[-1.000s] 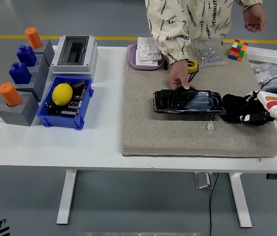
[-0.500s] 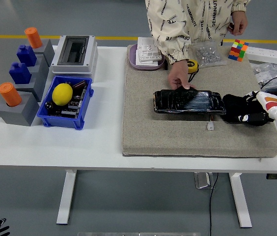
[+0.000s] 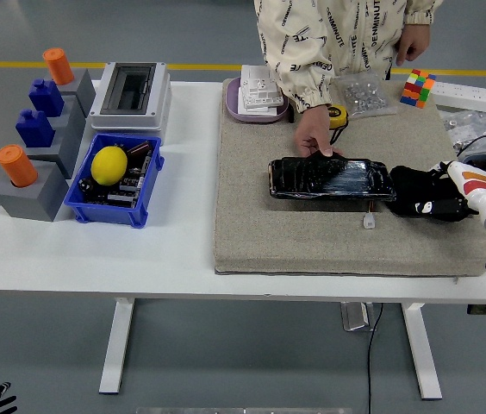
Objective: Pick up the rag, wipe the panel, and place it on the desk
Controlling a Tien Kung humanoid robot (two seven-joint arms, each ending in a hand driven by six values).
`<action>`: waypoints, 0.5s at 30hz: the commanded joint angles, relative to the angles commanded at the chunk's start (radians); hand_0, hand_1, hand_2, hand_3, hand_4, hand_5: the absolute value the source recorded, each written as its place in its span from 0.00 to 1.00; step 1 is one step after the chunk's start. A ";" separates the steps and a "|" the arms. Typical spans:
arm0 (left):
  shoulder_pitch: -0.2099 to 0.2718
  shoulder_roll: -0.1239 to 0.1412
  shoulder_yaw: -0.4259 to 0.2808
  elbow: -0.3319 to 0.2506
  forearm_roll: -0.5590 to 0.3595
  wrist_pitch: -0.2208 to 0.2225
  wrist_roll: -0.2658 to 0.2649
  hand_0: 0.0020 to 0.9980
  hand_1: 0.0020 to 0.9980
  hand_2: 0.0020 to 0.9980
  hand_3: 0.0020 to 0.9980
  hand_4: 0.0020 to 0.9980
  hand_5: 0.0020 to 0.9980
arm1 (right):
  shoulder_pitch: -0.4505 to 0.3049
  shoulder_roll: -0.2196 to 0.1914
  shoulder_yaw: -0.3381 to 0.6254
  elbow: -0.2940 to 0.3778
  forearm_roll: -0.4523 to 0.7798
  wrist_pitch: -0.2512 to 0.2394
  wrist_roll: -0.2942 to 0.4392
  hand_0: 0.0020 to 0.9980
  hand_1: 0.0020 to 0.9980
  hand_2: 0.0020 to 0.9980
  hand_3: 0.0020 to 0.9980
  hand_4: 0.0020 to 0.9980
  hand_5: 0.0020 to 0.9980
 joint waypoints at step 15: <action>0.001 0.001 0.000 0.000 0.001 -0.001 -0.001 0.73 0.72 0.77 0.63 0.69 0.58 | -0.011 0.004 0.016 -0.003 -0.001 -0.015 0.000 0.44 0.50 0.52 0.50 1.00 0.32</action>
